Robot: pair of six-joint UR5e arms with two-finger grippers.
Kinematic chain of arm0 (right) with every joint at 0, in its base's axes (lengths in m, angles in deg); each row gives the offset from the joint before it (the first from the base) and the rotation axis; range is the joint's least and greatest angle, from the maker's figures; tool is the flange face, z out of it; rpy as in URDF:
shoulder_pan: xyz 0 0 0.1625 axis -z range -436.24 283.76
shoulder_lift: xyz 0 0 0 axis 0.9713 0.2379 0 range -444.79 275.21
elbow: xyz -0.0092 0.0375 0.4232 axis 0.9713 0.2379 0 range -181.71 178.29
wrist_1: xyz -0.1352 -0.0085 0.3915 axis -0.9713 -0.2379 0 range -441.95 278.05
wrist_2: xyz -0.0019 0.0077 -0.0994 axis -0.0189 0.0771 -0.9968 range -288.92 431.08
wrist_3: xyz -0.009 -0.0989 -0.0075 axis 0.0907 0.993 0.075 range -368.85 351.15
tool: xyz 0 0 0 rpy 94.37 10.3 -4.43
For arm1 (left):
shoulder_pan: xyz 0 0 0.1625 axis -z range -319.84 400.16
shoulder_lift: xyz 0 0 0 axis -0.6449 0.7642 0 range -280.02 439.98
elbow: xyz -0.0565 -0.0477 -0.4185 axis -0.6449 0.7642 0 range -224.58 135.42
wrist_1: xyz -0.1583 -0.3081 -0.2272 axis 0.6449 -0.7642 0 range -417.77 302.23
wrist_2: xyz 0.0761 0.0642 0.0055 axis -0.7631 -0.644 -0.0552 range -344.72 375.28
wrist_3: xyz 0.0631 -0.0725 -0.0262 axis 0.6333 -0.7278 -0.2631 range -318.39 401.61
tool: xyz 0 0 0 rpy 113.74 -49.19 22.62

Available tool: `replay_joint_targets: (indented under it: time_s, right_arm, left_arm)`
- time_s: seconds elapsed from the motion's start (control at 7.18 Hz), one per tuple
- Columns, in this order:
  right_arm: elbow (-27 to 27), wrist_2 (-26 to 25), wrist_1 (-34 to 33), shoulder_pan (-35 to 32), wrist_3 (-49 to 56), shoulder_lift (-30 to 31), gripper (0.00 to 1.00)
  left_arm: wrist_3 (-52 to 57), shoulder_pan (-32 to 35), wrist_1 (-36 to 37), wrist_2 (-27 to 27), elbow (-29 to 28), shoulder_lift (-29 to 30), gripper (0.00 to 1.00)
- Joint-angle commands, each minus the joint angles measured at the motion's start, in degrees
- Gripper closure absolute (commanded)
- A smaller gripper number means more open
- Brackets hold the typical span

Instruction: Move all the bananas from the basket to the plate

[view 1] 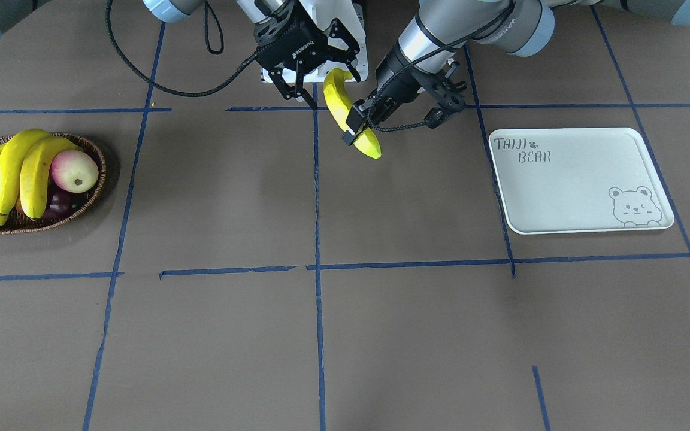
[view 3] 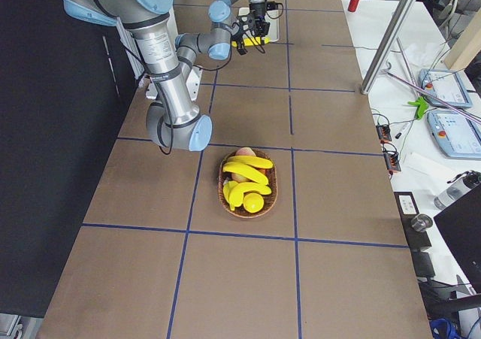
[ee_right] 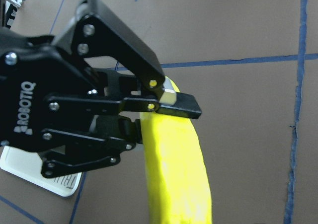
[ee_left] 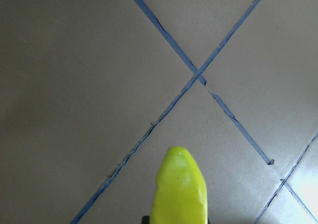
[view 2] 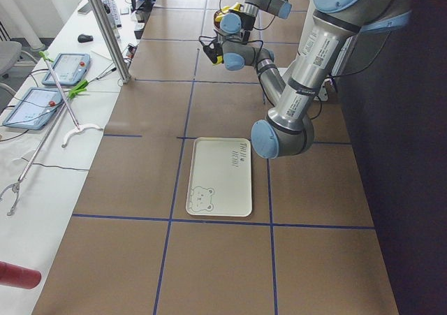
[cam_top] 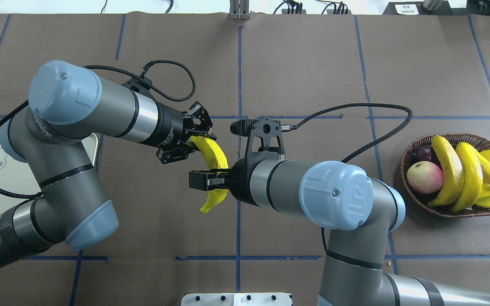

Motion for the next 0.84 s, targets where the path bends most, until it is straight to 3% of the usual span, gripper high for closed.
replay_joint_targets:
  time_s: [0.0,0.42,0.7]
  right_arm:
    - [-0.30,13.26,-5.69,-7.61,0.40,1.03,0.01]
    - [-6.09,25.50,-7.30,-16.67,0.94,9.98,0.01]
    - [-8.46,25.98,-13.42,-19.86,1.63,14.72,0.01]
  left_arm:
    - [1.18,2.10,0.28,0.39,0.18,-4.30,1.00]
    - [12.15,6.58,0.45,0.39,0.62,-16.50,1.00]
    - [19.01,10.89,-1.73,0.48,0.80,-25.38,1.00]
